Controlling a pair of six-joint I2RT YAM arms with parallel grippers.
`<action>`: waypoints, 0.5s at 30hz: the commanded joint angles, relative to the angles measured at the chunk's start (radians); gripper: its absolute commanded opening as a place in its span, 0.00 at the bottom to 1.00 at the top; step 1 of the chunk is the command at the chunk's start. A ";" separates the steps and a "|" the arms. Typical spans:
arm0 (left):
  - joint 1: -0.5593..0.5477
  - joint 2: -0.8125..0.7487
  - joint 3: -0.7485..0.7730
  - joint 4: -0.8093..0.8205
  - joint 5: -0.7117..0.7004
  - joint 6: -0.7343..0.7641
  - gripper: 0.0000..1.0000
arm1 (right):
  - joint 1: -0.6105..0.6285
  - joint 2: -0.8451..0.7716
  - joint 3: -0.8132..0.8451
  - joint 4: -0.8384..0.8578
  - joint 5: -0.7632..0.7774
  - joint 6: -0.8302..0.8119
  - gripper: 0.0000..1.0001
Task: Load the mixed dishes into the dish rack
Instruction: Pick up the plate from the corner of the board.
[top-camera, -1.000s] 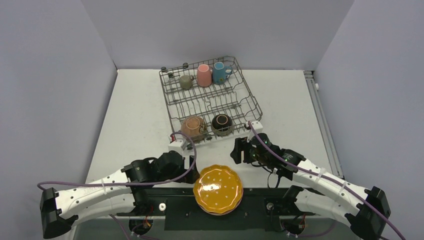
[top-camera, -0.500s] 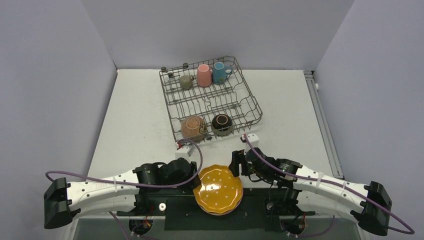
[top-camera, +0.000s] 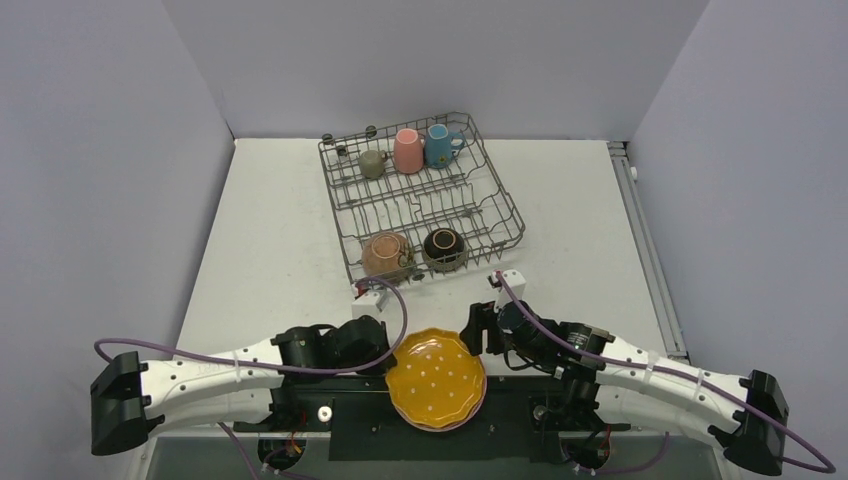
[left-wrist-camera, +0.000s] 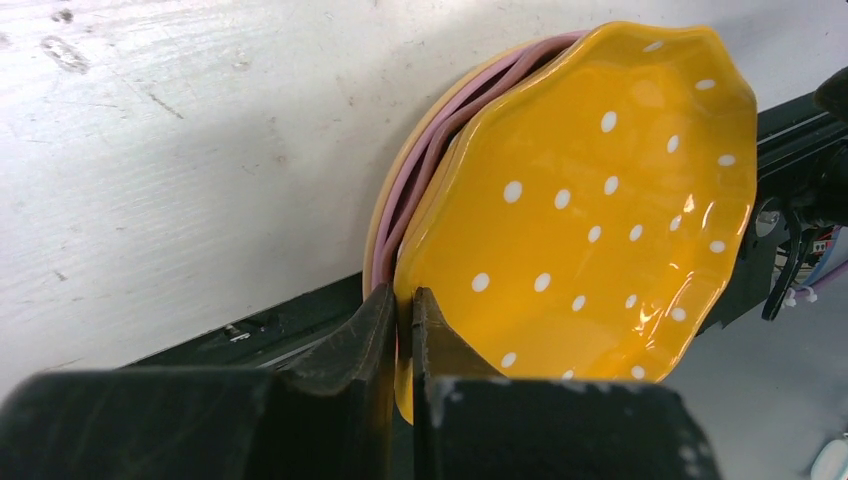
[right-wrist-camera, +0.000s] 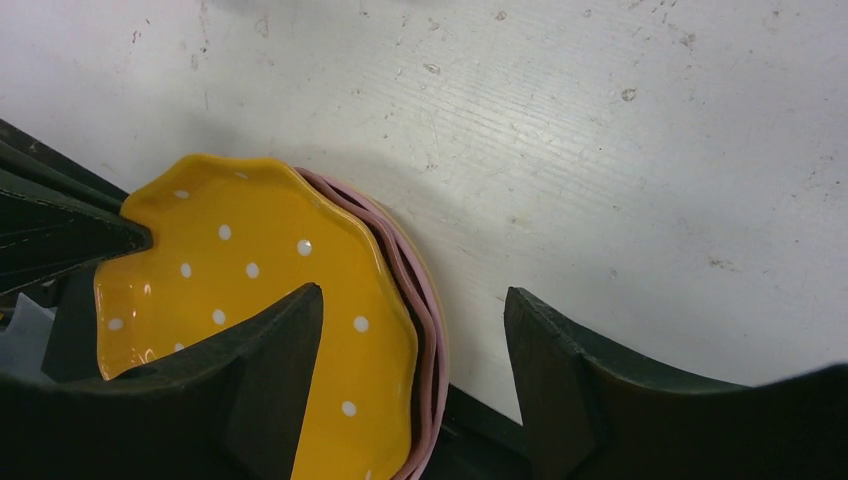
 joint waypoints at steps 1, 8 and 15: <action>-0.006 -0.087 0.081 -0.070 -0.036 0.017 0.00 | 0.008 -0.049 -0.003 -0.017 0.022 0.013 0.62; -0.007 -0.207 0.105 -0.179 -0.060 0.000 0.00 | 0.011 -0.086 -0.019 0.003 -0.092 -0.003 0.62; -0.007 -0.269 0.057 -0.214 -0.055 -0.044 0.00 | 0.024 -0.032 -0.073 0.144 -0.248 0.015 0.60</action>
